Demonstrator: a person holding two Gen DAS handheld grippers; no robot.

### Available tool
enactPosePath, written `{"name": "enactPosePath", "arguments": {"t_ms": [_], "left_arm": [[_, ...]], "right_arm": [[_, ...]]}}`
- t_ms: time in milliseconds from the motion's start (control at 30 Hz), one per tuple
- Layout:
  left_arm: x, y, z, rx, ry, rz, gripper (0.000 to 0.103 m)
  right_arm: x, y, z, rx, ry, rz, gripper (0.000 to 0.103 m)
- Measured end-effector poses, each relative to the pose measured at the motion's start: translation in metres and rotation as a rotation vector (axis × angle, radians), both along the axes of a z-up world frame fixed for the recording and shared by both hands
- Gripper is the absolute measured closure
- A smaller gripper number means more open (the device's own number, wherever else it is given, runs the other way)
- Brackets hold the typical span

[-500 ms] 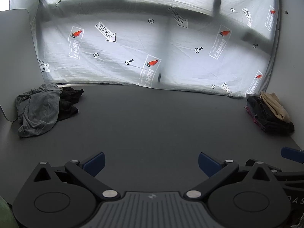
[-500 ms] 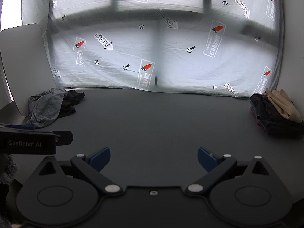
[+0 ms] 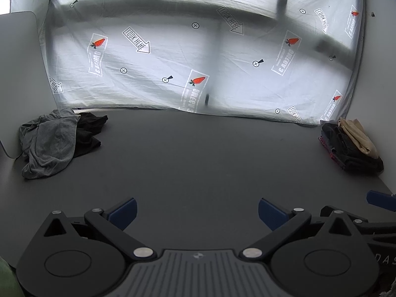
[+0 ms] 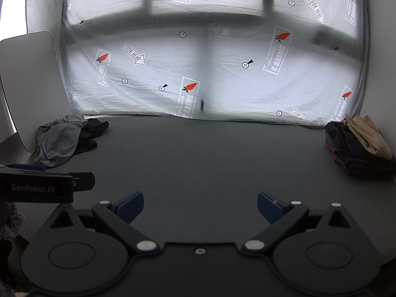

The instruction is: Fold clothes

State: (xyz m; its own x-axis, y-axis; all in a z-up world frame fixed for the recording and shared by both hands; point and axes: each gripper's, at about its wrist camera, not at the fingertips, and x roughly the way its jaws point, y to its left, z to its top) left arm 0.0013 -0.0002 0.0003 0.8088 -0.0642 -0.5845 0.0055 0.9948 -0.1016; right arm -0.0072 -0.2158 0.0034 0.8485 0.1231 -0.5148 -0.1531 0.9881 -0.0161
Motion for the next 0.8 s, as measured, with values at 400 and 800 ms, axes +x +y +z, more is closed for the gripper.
{"name": "enactPosePath", "arguments": {"t_ms": [400,800], "left_arm": [[0.0029,0.0037,-0.0002,-0.001,0.007,0.002,0.000],[0.0017,0.0066,-0.0010,-0.002,0.003,-0.002,0.000]], "right_arm": [[0.0032,-0.0016,0.0040,0.000,0.011,0.008,0.003],[0.0016,-0.0004,0.0031,-0.004,0.009,0.010,0.004]]}}
